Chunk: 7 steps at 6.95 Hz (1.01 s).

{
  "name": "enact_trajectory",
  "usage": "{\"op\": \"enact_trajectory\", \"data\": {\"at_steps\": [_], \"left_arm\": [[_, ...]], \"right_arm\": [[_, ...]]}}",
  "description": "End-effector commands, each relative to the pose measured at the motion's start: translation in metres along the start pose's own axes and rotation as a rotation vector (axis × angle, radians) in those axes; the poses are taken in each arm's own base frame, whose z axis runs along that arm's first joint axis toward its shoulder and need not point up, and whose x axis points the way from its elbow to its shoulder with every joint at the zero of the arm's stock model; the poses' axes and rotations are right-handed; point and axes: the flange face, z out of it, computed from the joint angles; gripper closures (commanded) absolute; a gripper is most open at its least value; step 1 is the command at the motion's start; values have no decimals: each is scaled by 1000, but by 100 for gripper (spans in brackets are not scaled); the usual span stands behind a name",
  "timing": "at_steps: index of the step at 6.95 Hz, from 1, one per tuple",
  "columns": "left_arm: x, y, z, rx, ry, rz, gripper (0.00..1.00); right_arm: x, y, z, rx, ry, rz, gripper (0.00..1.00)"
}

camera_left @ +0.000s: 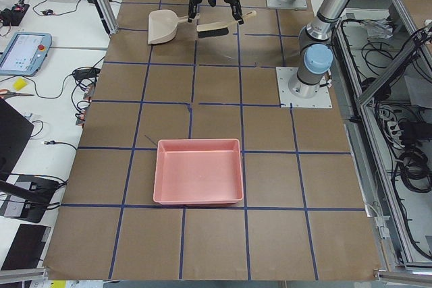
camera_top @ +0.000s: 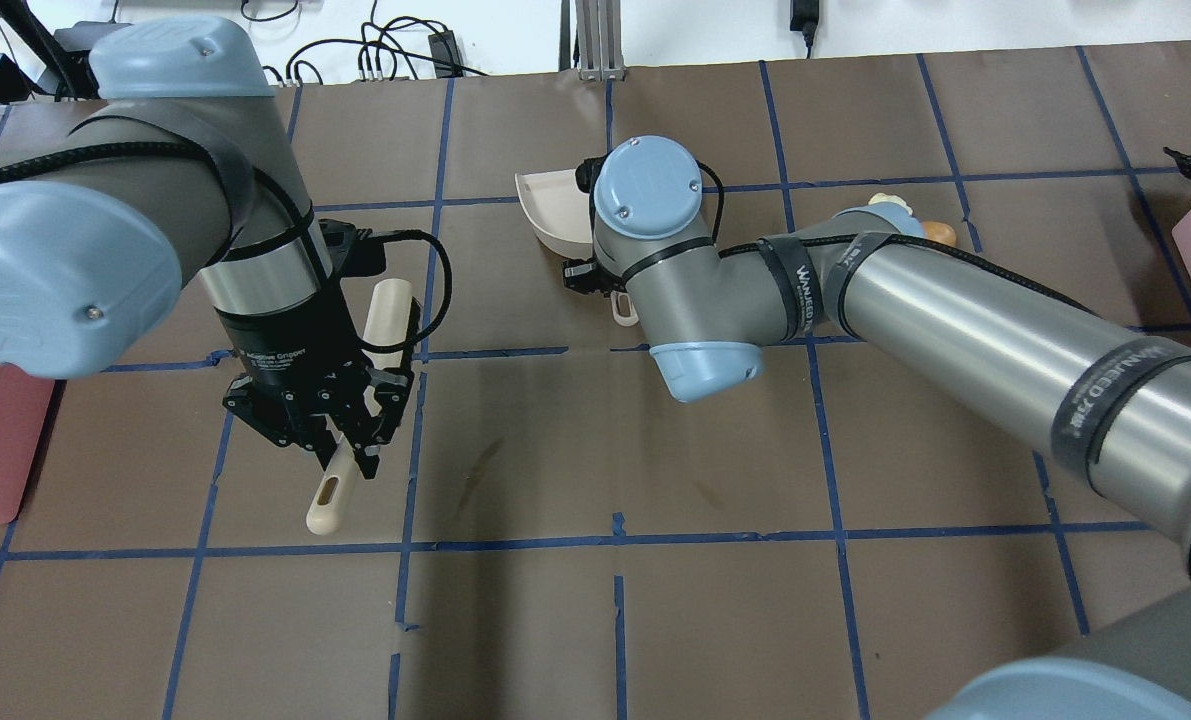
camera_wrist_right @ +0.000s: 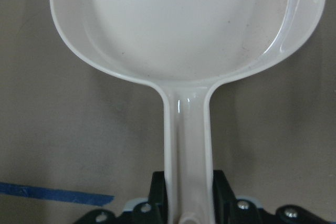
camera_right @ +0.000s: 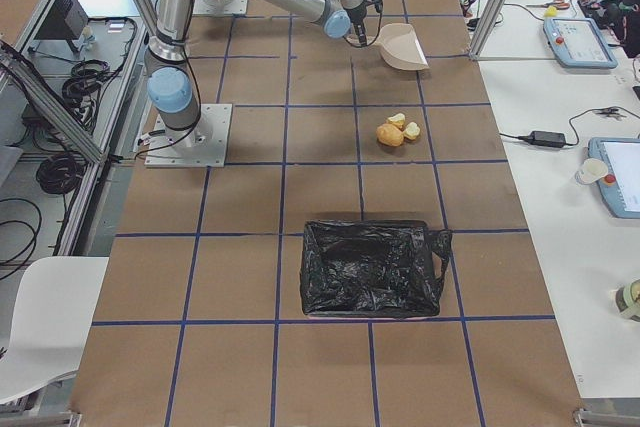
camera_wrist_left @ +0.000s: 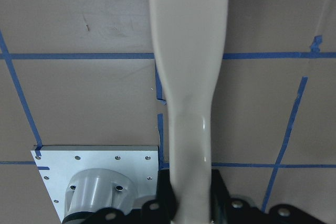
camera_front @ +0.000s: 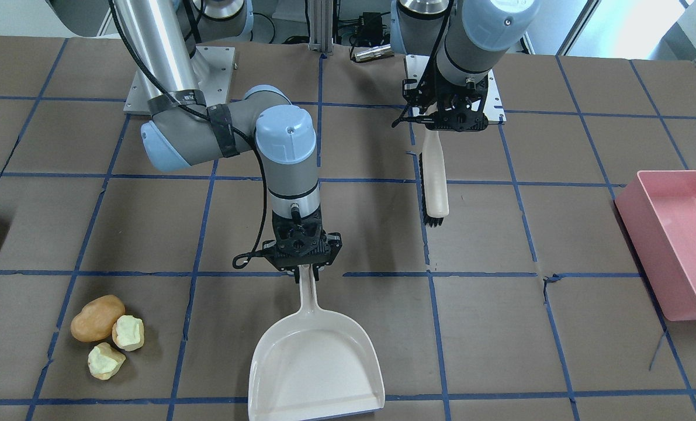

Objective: Sweep and dump trash in nearest bin
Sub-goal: 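Carry the dustpan near the potato with the right gripper while the left follows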

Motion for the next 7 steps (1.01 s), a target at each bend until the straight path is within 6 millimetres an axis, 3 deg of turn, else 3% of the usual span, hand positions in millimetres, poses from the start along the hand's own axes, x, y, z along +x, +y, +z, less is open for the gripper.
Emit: {"op": "enact_trajectory", "data": {"at_steps": [1,2,4,5,6,7], "left_arm": [[0,5,-2,4,1,-3,100],[0,6,-6,20,6,1,100],[14,-44,7,54,55,17,100],[47,-64,18,61,99,29,100],[85,-68,21,98,84,21,100],[116,-85,30,120,76,13,100]], "right_arm": [[86,-42,-80,-129,34,39,100],[138,-52,-106,-198,10,65,100],[233,-55,-141,-238,8,-180,100],[301,-50,-155,-262,-4,-277,100],[346,-40,-170,-294,-31,-380,100],[400,-32,-178,-307,-36,-479,100]]}}
